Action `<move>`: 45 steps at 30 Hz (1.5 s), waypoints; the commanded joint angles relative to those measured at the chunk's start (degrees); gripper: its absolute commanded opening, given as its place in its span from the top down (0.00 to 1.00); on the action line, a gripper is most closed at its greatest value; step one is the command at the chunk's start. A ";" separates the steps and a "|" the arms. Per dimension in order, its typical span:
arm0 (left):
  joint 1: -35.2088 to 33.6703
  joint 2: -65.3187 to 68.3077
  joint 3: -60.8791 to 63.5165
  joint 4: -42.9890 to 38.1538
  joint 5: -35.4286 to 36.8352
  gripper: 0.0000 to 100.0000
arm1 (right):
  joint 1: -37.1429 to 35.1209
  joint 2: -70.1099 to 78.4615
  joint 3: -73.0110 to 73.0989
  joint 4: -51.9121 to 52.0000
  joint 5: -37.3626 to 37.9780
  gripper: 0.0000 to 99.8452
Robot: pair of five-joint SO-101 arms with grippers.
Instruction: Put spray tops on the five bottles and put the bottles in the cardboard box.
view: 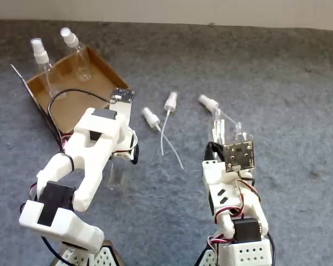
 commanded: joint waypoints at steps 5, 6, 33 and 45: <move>-0.04 -0.92 -2.77 0.70 -1.23 0.95 | 0.48 -0.57 6.37 0.22 0.79 1.00; -0.04 -0.92 -2.68 0.70 -2.81 0.95 | 0.48 -0.57 6.37 0.22 0.79 1.00; -0.31 -1.63 -2.95 2.11 -5.63 0.95 | 0.48 -0.57 6.37 0.22 0.79 1.00; -0.31 -25.36 12.26 -3.34 -5.89 0.95 | 0.48 -0.57 6.37 0.13 0.79 1.00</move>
